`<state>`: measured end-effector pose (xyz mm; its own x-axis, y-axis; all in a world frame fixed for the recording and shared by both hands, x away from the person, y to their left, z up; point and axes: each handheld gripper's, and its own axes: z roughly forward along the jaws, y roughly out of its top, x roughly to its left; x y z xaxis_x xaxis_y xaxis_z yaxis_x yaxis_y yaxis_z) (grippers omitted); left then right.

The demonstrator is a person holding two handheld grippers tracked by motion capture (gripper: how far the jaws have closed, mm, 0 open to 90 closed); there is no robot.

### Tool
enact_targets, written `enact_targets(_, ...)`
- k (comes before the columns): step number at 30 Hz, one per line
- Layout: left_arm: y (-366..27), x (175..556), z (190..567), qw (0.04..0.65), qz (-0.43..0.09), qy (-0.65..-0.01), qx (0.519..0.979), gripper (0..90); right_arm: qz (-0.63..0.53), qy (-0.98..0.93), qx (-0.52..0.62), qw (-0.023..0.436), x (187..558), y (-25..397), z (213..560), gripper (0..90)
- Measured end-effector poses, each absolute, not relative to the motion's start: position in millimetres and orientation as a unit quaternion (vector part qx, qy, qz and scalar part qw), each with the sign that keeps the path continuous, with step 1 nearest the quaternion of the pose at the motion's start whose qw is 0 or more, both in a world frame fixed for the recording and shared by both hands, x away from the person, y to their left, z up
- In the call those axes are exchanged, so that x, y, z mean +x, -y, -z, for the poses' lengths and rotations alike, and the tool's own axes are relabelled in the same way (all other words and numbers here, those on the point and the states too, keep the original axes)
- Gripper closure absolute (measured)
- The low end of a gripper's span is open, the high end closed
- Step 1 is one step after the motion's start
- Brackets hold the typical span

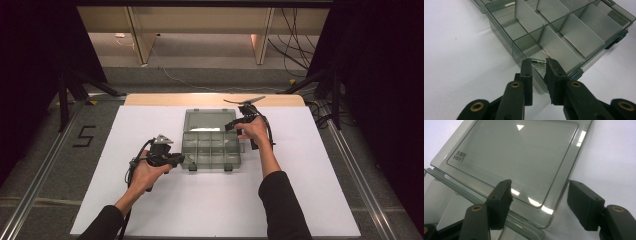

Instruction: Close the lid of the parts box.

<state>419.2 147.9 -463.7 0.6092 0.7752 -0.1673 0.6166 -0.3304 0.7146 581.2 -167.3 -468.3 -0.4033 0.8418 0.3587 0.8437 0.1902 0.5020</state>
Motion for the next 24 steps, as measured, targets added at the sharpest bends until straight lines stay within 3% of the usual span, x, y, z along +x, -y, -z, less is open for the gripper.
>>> enact_targets(15, -148.2, 419.4, 463.9, 0.386, -0.104, -0.426, 0.811, 75.8, 0.338, 0.772, -0.538, -0.002, 582.4, 169.2, 472.6, 38.8)
enact_targets(24, -147.5, 418.6, 463.7, 0.382, -0.112, -0.417, 0.817, 75.9, 0.346, 0.766, -0.541, -0.006, 579.6, 174.1, 467.2, 52.0)
